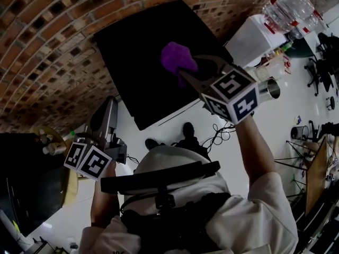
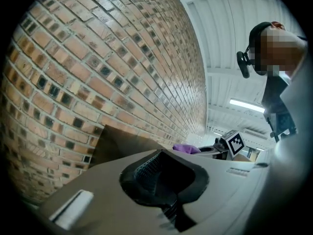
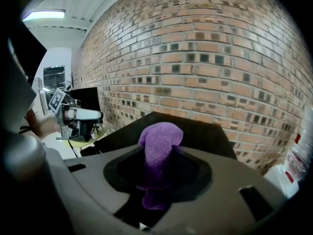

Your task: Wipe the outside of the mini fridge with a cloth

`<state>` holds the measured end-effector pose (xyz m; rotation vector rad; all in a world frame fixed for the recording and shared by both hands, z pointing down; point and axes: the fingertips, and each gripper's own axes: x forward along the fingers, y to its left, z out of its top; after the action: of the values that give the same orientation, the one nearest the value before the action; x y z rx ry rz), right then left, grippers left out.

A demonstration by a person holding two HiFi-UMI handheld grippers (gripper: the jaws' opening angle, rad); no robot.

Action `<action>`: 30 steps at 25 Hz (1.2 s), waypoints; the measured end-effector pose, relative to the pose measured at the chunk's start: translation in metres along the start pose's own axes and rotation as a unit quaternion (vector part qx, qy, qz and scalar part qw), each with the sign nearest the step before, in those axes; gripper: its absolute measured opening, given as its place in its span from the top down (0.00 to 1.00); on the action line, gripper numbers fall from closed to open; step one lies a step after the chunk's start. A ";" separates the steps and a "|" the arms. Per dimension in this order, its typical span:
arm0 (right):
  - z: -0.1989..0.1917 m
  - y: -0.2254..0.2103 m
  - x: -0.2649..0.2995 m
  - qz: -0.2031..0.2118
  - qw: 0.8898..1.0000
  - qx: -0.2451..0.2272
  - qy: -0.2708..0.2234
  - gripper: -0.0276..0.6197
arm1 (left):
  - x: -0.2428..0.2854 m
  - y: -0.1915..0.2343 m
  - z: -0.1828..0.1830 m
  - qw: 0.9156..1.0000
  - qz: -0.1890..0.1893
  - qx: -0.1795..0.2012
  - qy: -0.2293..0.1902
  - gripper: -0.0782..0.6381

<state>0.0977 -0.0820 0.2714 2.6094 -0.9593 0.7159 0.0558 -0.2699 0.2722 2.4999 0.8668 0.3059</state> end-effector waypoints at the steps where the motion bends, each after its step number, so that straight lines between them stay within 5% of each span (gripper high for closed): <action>1: 0.002 0.013 0.005 0.013 1.000 -0.004 0.000 0.74 | -0.003 0.002 0.001 1.000 0.002 0.000 0.000 0.88; 10: 0.015 0.107 0.036 0.107 0.994 -0.028 -0.002 0.74 | -0.030 0.021 0.008 1.000 0.018 0.000 -0.012 0.88; 20: 0.008 0.162 0.045 0.174 0.985 -0.020 0.012 0.74 | -0.034 0.031 0.007 1.000 0.010 -0.006 -0.006 0.88; 30: -0.011 0.145 0.035 0.161 0.986 -0.015 0.028 0.74 | -0.013 0.018 0.005 1.000 -0.010 -0.001 0.002 0.88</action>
<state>0.0209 -0.2036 0.3110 2.4190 -1.3816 0.8362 0.0568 -0.2925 0.2765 2.4879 0.8909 0.3043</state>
